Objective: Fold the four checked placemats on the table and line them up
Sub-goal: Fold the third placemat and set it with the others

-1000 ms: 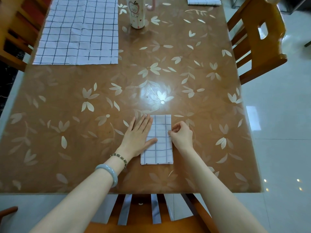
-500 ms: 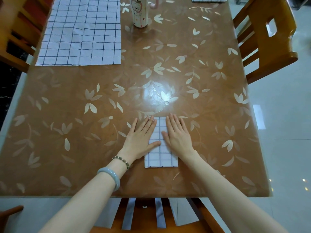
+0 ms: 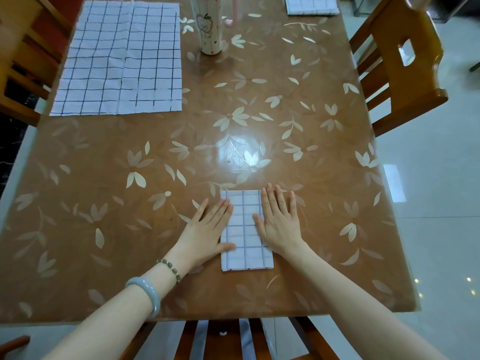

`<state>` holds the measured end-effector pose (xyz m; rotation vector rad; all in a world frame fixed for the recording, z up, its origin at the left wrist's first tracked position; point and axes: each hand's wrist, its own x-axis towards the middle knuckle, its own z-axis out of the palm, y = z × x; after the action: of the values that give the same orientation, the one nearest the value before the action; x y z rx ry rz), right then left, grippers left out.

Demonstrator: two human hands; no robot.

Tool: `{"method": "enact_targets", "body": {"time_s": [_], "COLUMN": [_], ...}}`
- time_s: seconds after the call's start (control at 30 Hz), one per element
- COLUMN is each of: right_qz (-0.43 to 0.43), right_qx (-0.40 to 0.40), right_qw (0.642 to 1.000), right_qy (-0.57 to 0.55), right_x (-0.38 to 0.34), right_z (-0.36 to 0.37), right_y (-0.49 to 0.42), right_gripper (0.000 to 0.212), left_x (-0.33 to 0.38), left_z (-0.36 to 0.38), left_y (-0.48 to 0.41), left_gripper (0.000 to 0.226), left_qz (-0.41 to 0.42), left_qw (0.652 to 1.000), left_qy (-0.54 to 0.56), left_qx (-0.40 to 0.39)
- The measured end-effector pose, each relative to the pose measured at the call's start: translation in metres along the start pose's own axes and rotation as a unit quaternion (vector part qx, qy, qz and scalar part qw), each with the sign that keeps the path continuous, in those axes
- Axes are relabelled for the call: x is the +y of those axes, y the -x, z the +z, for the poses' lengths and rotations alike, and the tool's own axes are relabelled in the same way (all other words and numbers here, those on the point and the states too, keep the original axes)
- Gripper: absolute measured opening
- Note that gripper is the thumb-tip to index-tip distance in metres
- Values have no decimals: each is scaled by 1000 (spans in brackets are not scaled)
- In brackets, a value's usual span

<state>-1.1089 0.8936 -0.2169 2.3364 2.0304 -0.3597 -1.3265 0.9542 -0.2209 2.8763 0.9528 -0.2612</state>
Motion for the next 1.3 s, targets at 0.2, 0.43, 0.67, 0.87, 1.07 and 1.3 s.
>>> {"method": "enact_targets", "body": {"time_s": [0.2, 0.43, 0.67, 0.87, 1.07, 1.3], "right_qz": [-5, -69, -104, -53, -51, -75], "right_qx": [8, 82, 0, -35, 30, 3], "right_qw": [1000, 994, 994, 998, 998, 997], "right_qy": [9, -2, -30, 19, 0, -24], "right_x": [0, -48, -53, 4, -4, -40], "right_z": [1, -15, 14, 10, -19, -16], "right_y": [-1, 7, 31, 48, 39, -11], "right_gripper": [72, 64, 62, 73, 63, 56], "left_x": [20, 20, 20, 17, 18, 8], "left_z": [4, 0, -2, -3, -14, -21], "left_y": [30, 30, 29, 31, 24, -16], "left_gripper": [82, 82, 87, 92, 96, 84], "left_qz": [-12, -13, -12, -14, -18, -43], "left_qw": [999, 999, 999, 999, 999, 998], "left_qy": [45, 33, 17, 25, 42, 27], "left_qx": [0, -15, -28, -45, -22, -21]}}
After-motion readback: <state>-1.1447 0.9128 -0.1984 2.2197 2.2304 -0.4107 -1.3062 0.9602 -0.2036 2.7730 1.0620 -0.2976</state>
